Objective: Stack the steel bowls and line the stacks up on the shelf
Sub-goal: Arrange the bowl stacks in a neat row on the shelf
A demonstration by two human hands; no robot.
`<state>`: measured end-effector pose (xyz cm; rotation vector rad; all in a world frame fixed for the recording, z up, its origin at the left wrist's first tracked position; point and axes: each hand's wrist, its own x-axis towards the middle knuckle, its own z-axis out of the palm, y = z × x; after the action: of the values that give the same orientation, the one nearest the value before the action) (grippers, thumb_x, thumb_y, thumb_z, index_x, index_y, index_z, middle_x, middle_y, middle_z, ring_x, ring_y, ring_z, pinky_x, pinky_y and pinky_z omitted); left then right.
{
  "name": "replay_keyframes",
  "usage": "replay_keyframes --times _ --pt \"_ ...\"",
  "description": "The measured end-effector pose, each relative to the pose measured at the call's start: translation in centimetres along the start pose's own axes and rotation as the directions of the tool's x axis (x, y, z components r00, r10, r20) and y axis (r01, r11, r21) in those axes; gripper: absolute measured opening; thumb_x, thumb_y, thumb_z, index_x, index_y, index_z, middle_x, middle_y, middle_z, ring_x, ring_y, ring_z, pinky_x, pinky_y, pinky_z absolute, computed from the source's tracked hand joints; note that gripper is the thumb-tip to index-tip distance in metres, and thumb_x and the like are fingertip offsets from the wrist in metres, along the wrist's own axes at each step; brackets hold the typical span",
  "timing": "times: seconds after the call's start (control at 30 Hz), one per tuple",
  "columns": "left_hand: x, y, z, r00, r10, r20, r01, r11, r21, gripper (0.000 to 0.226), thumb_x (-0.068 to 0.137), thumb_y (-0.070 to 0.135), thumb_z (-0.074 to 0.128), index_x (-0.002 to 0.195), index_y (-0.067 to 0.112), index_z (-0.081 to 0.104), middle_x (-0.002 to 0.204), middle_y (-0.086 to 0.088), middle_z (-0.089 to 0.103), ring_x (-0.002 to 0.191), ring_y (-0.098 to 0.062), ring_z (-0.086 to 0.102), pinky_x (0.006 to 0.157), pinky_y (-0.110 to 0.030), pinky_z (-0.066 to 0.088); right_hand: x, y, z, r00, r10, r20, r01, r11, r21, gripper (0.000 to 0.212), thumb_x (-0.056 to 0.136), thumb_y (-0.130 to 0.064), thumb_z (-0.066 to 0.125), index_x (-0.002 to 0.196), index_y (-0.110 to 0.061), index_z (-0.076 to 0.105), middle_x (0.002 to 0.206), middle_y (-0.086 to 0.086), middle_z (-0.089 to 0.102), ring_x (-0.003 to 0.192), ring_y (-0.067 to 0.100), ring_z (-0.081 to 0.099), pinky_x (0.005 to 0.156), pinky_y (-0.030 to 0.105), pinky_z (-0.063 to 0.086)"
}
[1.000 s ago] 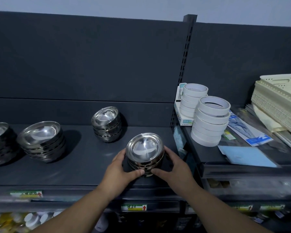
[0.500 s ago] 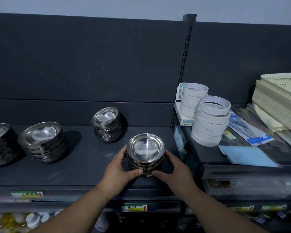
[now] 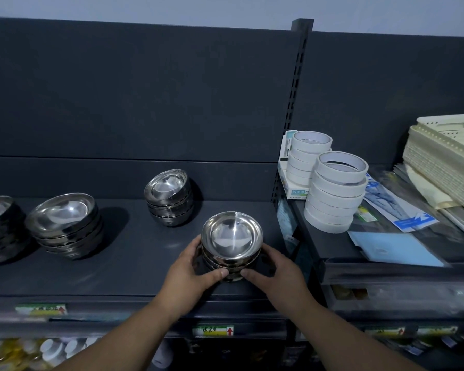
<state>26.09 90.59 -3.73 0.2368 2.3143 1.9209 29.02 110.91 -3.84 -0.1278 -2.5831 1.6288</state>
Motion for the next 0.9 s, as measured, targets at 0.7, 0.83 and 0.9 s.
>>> replay_keyframes --times 0.7,0.83,0.9 --pt "0.2 1.0 -0.6 0.998 0.060 -0.007 -0.059 0.993 0.104 0.101 0.051 0.052 0.082 0.140 0.043 0.035 0.133 0.021 0.054 0.125 0.006 0.047 0.111 -0.029 0.038 0.8 -1.4 -1.0 0.996 -0.071 0.049 0.067 0.995 0.073 0.084 0.061 -0.047 0.082 0.137 -0.040 0.046 0.130 -0.023 0.057 0.121 -0.013 0.048 0.091 -0.001 0.037" --pt "-0.1 0.7 -0.8 0.999 0.024 -0.026 -0.022 0.995 0.101 0.121 0.051 0.051 0.085 0.150 0.035 0.017 0.145 0.017 0.042 0.132 0.001 0.041 0.114 -0.031 0.034 0.8 -0.7 -0.8 0.998 -0.044 0.053 0.041 0.998 0.057 0.094 0.063 -0.032 0.089 0.143 -0.033 0.040 0.133 -0.021 0.055 0.122 -0.011 0.048 0.102 0.009 0.039" --pt "-0.4 0.3 -0.6 1.000 0.005 -0.004 -0.005 0.996 0.091 0.120 0.057 0.032 0.090 0.151 0.032 0.015 0.145 0.014 0.042 0.131 -0.001 0.042 0.114 -0.031 0.033 0.7 0.1 -0.6 0.998 -0.009 0.066 0.007 0.999 0.034 0.098 0.060 -0.028 0.091 0.144 -0.032 0.039 0.133 -0.019 0.056 0.124 -0.006 0.050 0.109 0.025 0.041"
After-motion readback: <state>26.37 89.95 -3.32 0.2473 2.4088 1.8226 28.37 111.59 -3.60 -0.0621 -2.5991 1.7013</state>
